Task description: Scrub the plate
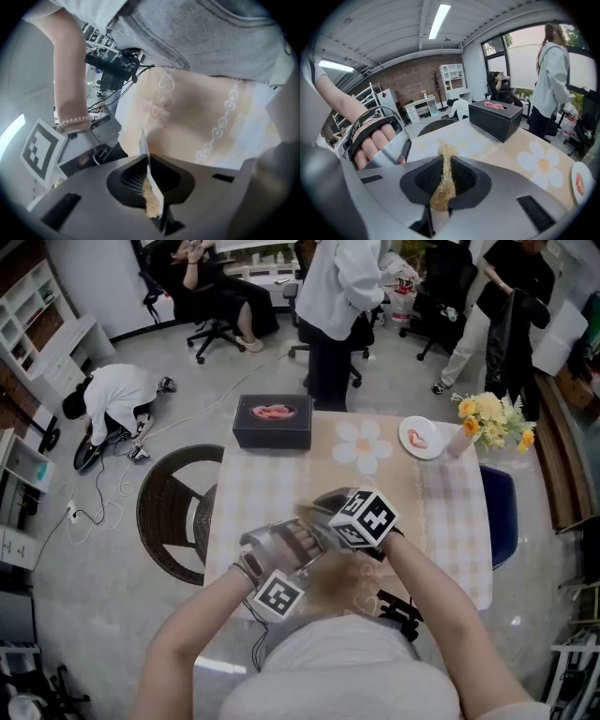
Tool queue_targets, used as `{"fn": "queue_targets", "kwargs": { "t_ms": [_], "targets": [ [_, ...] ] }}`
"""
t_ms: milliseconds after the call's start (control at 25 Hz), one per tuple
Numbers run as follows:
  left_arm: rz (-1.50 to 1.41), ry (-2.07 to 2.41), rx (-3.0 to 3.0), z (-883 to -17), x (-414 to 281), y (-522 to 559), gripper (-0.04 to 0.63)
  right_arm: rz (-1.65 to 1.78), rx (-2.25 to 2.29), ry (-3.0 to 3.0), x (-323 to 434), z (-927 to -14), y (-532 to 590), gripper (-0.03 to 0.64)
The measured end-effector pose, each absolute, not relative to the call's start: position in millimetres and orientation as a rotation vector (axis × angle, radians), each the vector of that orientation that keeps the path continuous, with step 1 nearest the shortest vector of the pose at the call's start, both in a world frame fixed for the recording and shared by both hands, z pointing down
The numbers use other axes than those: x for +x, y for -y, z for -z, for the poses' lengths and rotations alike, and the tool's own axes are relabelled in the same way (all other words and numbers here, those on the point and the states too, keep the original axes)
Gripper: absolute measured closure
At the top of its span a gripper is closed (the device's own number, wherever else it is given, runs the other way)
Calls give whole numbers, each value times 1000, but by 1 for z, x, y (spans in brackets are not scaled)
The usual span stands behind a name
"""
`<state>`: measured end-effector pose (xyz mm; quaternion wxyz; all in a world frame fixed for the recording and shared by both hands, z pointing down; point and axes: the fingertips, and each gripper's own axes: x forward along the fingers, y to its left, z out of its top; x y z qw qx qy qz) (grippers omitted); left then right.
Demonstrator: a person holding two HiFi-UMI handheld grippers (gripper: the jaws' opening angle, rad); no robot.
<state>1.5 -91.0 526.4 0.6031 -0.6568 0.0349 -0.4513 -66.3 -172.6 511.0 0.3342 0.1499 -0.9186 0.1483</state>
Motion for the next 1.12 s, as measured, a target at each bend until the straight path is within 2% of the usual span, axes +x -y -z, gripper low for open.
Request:
{"fn": "queue_targets", "kwargs": {
  "t_ms": [760, 1120],
  "targets": [
    [1055, -78, -1540, -528, -1, 91, 576, -476, 551, 2321, -58, -547, 225, 569],
    [1055, -93, -1552, -525, 0, 93, 577, -548, 642, 2271, -32, -562, 242, 570]
  ]
}}
